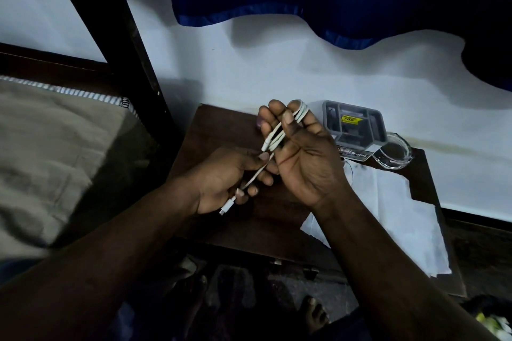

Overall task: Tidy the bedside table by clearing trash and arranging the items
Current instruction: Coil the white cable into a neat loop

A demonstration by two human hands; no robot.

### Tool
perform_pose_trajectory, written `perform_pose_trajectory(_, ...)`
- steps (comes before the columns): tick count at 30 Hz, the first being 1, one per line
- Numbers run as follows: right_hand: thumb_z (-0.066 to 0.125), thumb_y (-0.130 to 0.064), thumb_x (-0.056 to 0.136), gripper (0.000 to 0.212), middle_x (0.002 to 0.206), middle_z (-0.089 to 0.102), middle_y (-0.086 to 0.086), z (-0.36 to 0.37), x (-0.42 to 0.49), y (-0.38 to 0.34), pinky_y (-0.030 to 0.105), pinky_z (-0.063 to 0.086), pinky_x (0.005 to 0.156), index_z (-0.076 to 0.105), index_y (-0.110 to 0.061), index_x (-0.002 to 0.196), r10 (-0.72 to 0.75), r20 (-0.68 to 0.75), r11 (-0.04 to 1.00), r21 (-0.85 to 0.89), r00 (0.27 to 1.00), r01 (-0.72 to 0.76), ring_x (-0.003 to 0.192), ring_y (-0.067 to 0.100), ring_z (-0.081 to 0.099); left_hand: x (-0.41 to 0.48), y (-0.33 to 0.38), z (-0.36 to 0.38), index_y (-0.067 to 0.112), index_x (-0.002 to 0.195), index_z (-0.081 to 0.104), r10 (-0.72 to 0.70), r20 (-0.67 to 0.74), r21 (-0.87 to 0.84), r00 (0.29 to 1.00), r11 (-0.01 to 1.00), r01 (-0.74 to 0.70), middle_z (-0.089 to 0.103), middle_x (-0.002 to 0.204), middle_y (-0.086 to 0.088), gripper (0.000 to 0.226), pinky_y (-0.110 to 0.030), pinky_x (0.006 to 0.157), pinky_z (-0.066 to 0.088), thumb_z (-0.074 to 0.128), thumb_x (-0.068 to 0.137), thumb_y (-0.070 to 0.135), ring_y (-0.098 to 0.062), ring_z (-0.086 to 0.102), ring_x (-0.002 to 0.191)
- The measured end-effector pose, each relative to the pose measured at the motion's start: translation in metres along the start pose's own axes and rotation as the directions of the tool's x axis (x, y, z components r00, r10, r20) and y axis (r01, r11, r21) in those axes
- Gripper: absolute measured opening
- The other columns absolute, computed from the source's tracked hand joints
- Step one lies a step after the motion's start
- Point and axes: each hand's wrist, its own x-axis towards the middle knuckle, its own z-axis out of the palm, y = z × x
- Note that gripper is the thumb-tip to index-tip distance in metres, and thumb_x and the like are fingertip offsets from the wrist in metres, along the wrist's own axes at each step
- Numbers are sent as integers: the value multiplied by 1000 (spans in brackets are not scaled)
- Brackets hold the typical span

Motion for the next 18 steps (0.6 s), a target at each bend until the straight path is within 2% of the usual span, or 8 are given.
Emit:
perform_pose_trajectory(4,51,6,100,16,100,79,7,-6,3,4,38,55,101,57,-9,98,-156,-46,948,-286,987,137,105,26,74,2,4,-3,17,88,81,127,9,223,992,967,-126,66,67,-1,24,-16,38,27,61,100,26,-11,46,44)
perform_pose_trajectory(6,56,6,98,15,98,79,7,-9,4,9,41,56,101,59,-9,97,-213,-36,860,-482,976,169,103,26,75,0,6,-5,24,84,80,229,7,421,973,882,-211,69,65,2,19,-18,41,33,65,95,27,-11,50,42)
perform_pose_trajectory(10,62,2,96,20,93,79,3,-23,6,18,34,61,84,64,-17,96,-285,-42,532,-838,958,121,94,16,77,-7,9,-6,24,83,77,455,141,796,879,476,-375,75,70,8,13,-20,53,48,70,92,30,-4,66,52)
perform_pose_trajectory(13,60,2,95,24,88,76,-4,-32,7,20,25,57,80,66,-21,96,-285,-35,320,-946,958,61,84,3,72,-13,13,-8,26,90,77,675,285,887,680,83,-454,77,86,6,14,-25,69,50,64,87,30,-8,70,77)
perform_pose_trajectory(14,56,4,94,26,88,75,-5,-32,7,21,22,55,78,66,-20,97,-269,-45,282,-959,962,34,83,1,70,-14,16,-9,27,91,77,712,291,884,638,55,-464,77,88,6,14,-25,71,50,65,86,30,-10,70,81)
perform_pose_trajectory(16,53,-4,98,18,86,72,-4,-30,6,23,29,56,79,67,-15,96,-220,-94,282,-959,971,-29,81,9,68,-16,19,-12,27,91,76,760,258,868,597,89,-489,76,89,9,12,-29,75,54,67,86,33,-9,70,82)
perform_pose_trajectory(17,53,-19,103,19,80,70,-5,-27,5,23,31,55,75,67,-16,91,-189,-122,313,-948,974,-58,75,12,66,-17,20,-14,28,91,74,774,230,863,589,118,-492,75,89,11,10,-31,76,55,69,85,34,-8,70,82)
perform_pose_trajectory(18,50,-39,106,34,71,67,-4,-23,3,22,28,53,67,68,-20,84,-140,-157,345,-933,978,-100,67,12,63,-16,21,-16,29,92,72,789,200,862,581,140,-488,73,88,14,10,-31,75,54,72,85,35,-6,69,81)
